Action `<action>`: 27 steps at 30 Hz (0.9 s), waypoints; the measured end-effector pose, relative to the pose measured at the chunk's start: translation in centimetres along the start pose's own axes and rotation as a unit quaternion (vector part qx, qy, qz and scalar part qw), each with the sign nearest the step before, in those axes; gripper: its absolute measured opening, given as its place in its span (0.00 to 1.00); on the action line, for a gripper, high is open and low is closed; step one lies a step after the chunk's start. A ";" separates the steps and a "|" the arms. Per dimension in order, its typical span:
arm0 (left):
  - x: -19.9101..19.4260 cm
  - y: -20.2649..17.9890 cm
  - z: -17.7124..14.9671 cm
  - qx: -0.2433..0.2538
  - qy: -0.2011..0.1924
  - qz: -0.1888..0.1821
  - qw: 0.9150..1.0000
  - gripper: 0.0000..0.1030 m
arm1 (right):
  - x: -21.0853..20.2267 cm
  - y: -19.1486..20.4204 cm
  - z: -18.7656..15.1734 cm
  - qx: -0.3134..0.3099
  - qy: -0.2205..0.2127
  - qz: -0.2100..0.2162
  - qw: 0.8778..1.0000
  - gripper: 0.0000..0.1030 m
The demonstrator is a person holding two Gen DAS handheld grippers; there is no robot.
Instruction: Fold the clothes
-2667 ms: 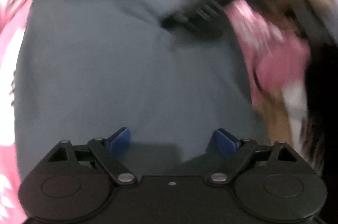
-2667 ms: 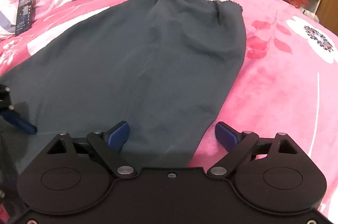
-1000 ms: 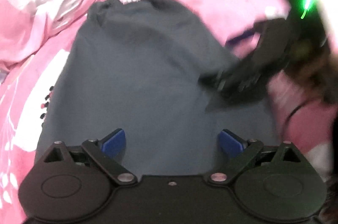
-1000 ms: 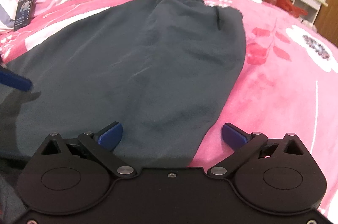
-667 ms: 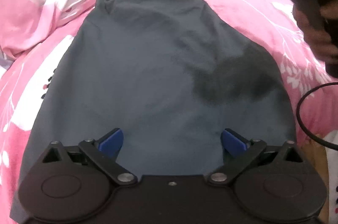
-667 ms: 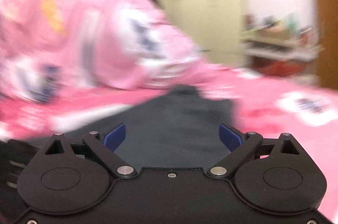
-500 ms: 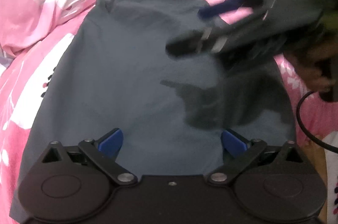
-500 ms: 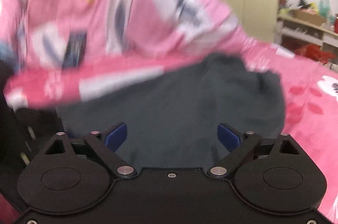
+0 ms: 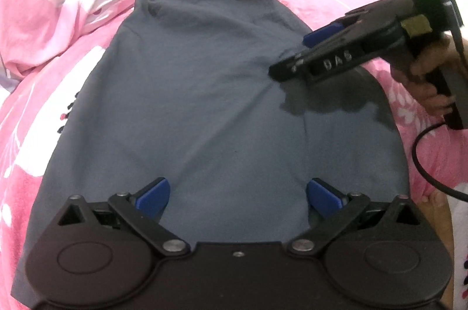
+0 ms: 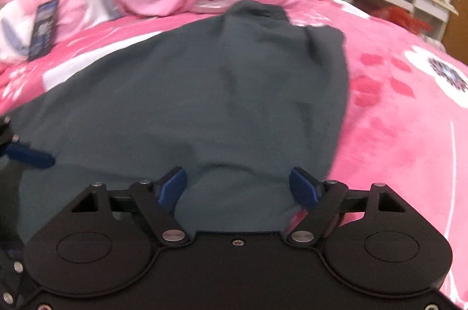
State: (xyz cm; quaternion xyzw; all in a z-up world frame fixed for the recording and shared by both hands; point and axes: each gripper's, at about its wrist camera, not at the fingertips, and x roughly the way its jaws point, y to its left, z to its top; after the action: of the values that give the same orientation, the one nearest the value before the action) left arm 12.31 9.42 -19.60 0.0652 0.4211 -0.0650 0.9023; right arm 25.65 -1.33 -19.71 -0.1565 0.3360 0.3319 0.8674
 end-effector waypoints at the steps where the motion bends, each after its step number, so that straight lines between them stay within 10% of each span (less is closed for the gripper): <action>1: 0.0 0.1 0.0 0.000 0.000 0.000 1.000 0.99 | 0.0 -0.2 0.0 0.004 -0.001 -0.009 1.000 0.76; 15: -1.4 2.9 2.8 -0.031 -0.068 0.007 0.997 0.88 | 0.3 -0.2 0.1 -0.001 0.001 -0.017 1.000 0.77; 27: -2.7 5.7 -1.8 -0.016 0.026 0.022 0.999 0.90 | 0.4 -0.3 0.3 -0.002 0.004 -0.013 1.000 0.79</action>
State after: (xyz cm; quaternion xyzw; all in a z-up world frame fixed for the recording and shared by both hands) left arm 10.19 15.46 -18.31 0.0616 0.4442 -0.0362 0.8931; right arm 26.23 -1.20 -19.78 -0.1638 0.3367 0.3207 0.8700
